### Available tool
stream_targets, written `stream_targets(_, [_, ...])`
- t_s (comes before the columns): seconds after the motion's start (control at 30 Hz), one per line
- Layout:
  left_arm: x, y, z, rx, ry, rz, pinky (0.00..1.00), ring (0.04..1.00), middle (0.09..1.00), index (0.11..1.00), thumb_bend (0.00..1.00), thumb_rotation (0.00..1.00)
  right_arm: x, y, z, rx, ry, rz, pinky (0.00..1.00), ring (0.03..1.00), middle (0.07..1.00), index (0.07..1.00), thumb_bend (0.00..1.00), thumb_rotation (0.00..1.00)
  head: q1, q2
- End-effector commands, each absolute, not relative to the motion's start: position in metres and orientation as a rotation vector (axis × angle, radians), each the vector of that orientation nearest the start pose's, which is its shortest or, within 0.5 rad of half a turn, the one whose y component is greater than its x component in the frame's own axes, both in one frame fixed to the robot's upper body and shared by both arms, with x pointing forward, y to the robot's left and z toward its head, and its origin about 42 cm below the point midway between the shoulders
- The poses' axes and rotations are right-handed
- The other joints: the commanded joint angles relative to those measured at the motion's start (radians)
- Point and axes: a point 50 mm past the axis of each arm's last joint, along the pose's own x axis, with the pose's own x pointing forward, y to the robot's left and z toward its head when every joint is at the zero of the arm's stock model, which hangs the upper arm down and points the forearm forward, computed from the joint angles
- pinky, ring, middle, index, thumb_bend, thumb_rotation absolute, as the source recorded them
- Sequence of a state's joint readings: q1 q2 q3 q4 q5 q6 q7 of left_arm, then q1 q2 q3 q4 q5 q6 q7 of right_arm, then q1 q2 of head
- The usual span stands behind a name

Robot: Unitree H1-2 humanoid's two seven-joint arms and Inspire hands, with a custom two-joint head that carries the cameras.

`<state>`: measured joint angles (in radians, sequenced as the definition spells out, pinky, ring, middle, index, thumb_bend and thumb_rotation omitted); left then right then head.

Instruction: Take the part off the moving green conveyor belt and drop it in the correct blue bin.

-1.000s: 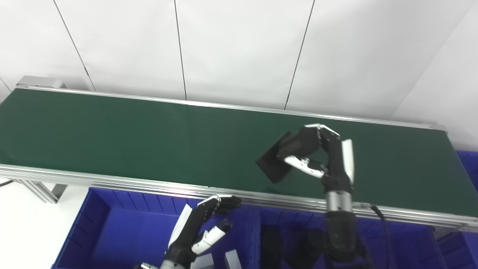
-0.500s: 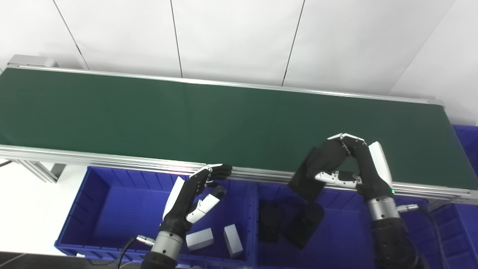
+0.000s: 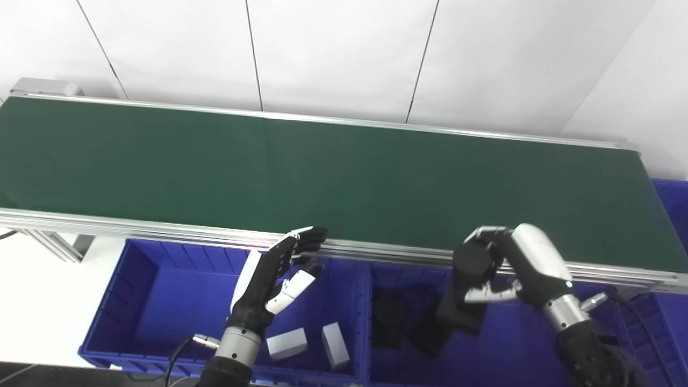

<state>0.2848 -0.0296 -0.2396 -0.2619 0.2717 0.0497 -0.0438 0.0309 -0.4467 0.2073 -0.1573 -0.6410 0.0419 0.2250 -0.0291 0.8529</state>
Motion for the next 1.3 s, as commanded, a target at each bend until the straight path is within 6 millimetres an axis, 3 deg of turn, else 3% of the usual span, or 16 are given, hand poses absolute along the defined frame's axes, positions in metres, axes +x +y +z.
stream_targets(0.0, [0.192, 0.149, 0.115, 0.190, -0.007, -0.176, 0.69, 0.775, 0.784, 0.762, 0.66, 0.86, 0.269, -0.282, 0.136, -1.118, -0.051, 0.397, 0.43, 0.434, 0.533, 0.472, 0.52, 0.00, -0.001, 0.000])
stream_targets(0.33, [0.190, 0.151, 0.115, 0.181, -0.007, -0.172, 0.69, 0.776, 0.781, 0.760, 0.67, 0.86, 0.265, -0.262, 0.114, -1.272, 0.056, 0.596, 0.33, 0.377, 0.473, 0.529, 0.51, 0.00, -0.021, 0.007])
stream_targets(0.5, [0.189, 0.152, 0.116, 0.175, -0.002, -0.172, 0.70, 0.777, 0.779, 0.759, 0.66, 0.85, 0.263, -0.255, 0.103, -1.351, 0.089, 0.676, 0.39, 0.426, 0.538, 0.497, 0.51, 0.00, -0.025, 0.005])
stream_targets(0.6, [0.189, 0.153, 0.117, 0.177, 0.000, -0.172, 0.71, 0.783, 0.783, 0.763, 0.66, 0.85, 0.261, -0.250, 0.100, -1.381, 0.101, 0.707, 0.41, 0.413, 0.512, 0.529, 0.51, 0.00, -0.028, 0.001])
stream_targets(0.63, [0.189, 0.153, 0.116, 0.176, 0.000, -0.171, 0.71, 0.780, 0.781, 0.761, 0.66, 0.85, 0.260, -0.249, 0.101, -1.384, 0.099, 0.710, 0.47, 0.576, 0.665, 0.648, 0.64, 0.00, -0.028, 0.001])
stream_targets(0.67, [0.189, 0.153, 0.116, 0.178, 0.001, -0.172, 0.71, 0.780, 0.781, 0.761, 0.66, 0.85, 0.258, -0.247, 0.102, -1.386, 0.091, 0.702, 0.51, 0.659, 0.739, 0.710, 0.70, 0.02, -0.030, -0.001])
stream_targets(0.8, [0.189, 0.156, 0.115, 0.181, 0.004, -0.175, 0.71, 0.782, 0.782, 0.762, 0.66, 0.85, 0.255, -0.244, 0.106, -1.349, 0.011, 0.633, 0.66, 0.810, 0.867, 0.832, 0.82, 0.16, -0.036, -0.009])
stream_targets(0.93, [0.188, 0.158, 0.114, 0.186, 0.000, -0.178, 0.70, 0.780, 0.783, 0.764, 0.66, 0.86, 0.250, -0.242, 0.111, -1.292, -0.021, 0.541, 0.87, 0.959, 0.976, 0.933, 0.85, 0.31, -0.044, -0.015])
stream_targets(1.07, [0.187, 0.161, 0.112, 0.187, -0.002, -0.181, 0.70, 0.780, 0.784, 0.765, 0.66, 0.85, 0.242, -0.239, 0.118, -1.228, -0.061, 0.443, 0.95, 0.998, 0.999, 0.982, 0.87, 0.40, -0.049, -0.022])
stream_targets(1.27, [0.185, 0.163, 0.110, 0.186, -0.002, -0.178, 0.71, 0.780, 0.784, 0.762, 0.67, 0.84, 0.222, -0.231, 0.122, -1.080, -0.111, 0.331, 0.96, 1.000, 1.000, 1.000, 0.90, 0.47, -0.054, -0.032])
